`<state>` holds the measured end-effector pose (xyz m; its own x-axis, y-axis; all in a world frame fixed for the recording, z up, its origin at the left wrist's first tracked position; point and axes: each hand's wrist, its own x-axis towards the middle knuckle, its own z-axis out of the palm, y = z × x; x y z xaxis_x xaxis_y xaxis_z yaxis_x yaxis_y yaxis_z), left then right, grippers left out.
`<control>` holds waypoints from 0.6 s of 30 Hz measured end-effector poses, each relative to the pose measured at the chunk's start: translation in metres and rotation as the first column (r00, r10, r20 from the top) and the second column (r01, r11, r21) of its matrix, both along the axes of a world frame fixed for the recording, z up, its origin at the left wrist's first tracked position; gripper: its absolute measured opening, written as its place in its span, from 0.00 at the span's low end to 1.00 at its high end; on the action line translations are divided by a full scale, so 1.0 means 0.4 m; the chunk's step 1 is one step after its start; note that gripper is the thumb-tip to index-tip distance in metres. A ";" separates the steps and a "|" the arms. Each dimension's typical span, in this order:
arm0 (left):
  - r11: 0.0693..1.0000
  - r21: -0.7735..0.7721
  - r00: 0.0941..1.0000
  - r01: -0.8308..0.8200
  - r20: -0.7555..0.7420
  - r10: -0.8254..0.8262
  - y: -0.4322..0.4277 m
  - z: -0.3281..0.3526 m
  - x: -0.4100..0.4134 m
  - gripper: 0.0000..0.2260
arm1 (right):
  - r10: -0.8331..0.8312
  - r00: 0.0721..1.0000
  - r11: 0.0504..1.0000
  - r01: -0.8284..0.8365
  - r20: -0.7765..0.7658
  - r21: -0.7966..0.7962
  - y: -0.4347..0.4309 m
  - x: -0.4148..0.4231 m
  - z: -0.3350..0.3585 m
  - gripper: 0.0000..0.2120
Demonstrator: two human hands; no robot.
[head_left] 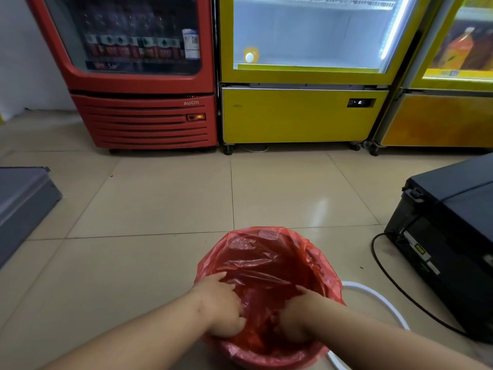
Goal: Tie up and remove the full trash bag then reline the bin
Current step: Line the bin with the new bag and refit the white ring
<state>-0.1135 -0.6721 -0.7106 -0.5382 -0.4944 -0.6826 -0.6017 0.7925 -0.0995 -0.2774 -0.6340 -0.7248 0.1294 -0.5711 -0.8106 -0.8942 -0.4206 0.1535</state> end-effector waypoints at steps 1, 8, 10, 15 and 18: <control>1.000 0.010 1.000 -0.017 0.008 0.016 0.005 0.003 0.004 0.25 | -0.012 1.000 0.999 0.013 -0.022 0.040 0.006 0.001 -0.003 0.23; 1.000 -0.020 0.995 -0.010 0.094 0.011 0.034 0.025 0.035 0.29 | -0.251 0.964 0.947 0.264 -0.092 0.185 0.014 0.008 0.015 0.23; 0.996 -0.045 0.992 -0.070 -0.105 0.065 0.033 0.030 0.046 0.26 | -0.240 0.971 0.971 0.240 -0.009 0.022 0.020 0.006 0.040 0.23; 0.853 -0.157 0.733 -0.497 -0.603 0.315 0.026 0.019 0.089 0.25 | 0.083 0.908 0.544 0.304 0.410 -0.782 0.016 -0.069 0.052 0.10; 0.650 0.108 0.428 -0.752 -0.670 0.607 0.036 0.013 0.083 0.30 | -0.189 0.792 0.383 0.604 0.581 -0.699 0.009 -0.113 0.028 0.25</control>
<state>-0.0801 -0.6577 -0.7054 -0.2003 -0.9602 -0.1945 -0.9036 0.1043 0.4155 -0.3225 -0.6302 -0.7137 -0.1688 -0.9762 0.1359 -0.9759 0.1462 -0.1618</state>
